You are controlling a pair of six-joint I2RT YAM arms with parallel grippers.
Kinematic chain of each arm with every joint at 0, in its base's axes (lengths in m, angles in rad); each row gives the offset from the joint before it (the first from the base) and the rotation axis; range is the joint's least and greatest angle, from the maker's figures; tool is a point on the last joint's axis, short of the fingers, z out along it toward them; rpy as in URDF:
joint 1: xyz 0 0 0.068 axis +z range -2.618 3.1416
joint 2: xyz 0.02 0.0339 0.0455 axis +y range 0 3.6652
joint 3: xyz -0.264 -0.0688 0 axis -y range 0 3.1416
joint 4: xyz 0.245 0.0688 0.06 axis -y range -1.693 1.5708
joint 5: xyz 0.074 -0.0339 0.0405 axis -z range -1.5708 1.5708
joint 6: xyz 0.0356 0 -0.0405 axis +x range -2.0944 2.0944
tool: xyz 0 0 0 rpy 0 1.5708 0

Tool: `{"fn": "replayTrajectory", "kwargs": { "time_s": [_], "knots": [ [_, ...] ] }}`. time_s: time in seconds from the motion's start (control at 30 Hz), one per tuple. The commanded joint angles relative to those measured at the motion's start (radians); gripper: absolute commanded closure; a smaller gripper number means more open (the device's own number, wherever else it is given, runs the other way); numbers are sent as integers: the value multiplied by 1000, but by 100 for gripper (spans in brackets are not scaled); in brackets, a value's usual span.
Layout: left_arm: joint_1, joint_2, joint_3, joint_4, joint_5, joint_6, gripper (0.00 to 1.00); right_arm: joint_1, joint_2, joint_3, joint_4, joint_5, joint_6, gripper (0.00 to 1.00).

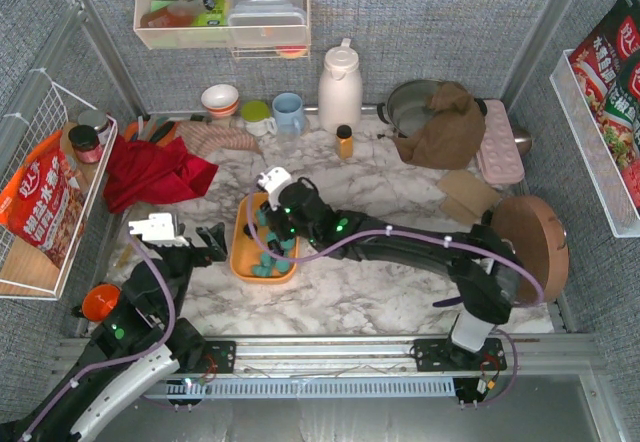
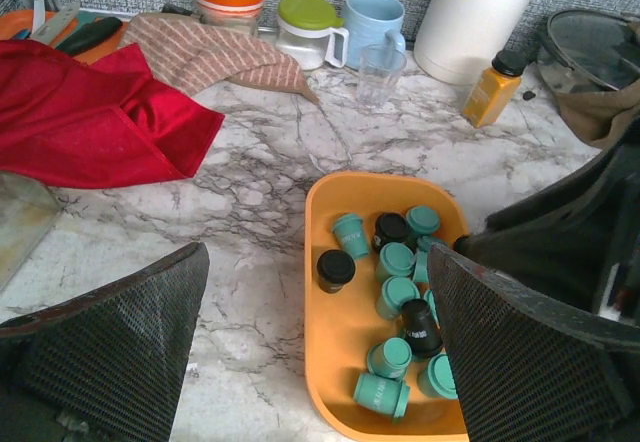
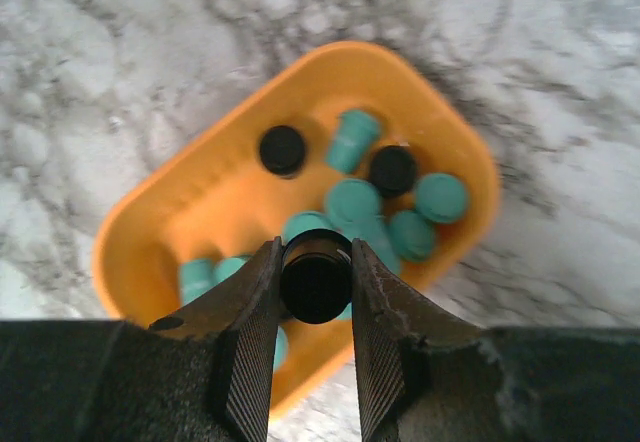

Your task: Mix the coffee capsules in the storage basket

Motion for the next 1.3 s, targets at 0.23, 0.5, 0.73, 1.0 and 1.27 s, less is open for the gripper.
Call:
{"fn": "replayTrajectory", "kwargs": {
  "time_s": [0.23,0.5,0.73,1.0,1.27],
  "knots": [
    [7,8,-4,23,-10,8,1,51,114,3,134,-129,112,47],
    [9,18,-10,32,-6,14,1,-2,-91,-127,63,45,8,12],
    [10,23,-33,56,5,29,1,-155,-333,-371,13,345,-140,2],
    [24,20,-101,158,61,96,1,-505,-566,-757,281,333,-264,1],
    [37,13,-219,339,83,243,1,-846,-398,-925,662,119,-127,1]
  ]
}}
